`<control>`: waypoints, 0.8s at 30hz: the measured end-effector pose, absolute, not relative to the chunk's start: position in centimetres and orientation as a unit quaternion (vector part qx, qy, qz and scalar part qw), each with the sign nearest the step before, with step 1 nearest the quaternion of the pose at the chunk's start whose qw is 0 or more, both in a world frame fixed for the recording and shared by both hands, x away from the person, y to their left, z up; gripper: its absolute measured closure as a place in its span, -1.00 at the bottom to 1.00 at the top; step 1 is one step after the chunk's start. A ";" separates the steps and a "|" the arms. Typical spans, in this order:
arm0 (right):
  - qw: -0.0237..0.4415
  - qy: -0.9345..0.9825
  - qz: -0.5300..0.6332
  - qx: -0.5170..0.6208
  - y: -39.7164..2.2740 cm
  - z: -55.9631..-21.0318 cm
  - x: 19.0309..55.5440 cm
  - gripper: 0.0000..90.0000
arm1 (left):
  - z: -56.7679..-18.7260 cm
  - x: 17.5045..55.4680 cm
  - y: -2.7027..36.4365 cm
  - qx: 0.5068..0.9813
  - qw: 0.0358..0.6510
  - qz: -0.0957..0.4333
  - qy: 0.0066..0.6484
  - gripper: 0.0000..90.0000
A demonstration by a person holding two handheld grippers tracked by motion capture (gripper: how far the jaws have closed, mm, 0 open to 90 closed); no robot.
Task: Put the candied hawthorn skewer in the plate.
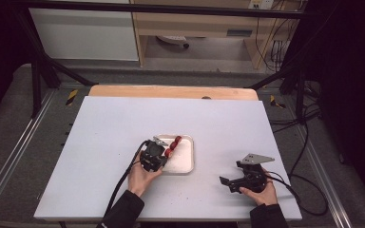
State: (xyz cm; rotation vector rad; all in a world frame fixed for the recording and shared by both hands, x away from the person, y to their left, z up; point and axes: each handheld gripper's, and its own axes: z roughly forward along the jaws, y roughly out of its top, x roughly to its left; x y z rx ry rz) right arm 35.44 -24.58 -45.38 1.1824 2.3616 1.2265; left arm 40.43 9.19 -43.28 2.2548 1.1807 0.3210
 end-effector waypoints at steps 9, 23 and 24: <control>0.114 0.804 0.419 0.407 -24.6 -45.4 35.4 -0.96 | -43.0 40.3 9.5 0.847 0.286 0.125 0.431 0.77; 0.113 0.800 0.422 0.411 -24.6 -45.2 35.4 -0.97 | -40.9 39.0 11.8 0.864 0.313 0.124 0.375 -0.29; 0.113 0.799 0.423 0.411 -24.6 -45.2 35.4 -0.97 | -40.7 38.9 12.0 0.864 0.316 0.121 0.373 -0.33</control>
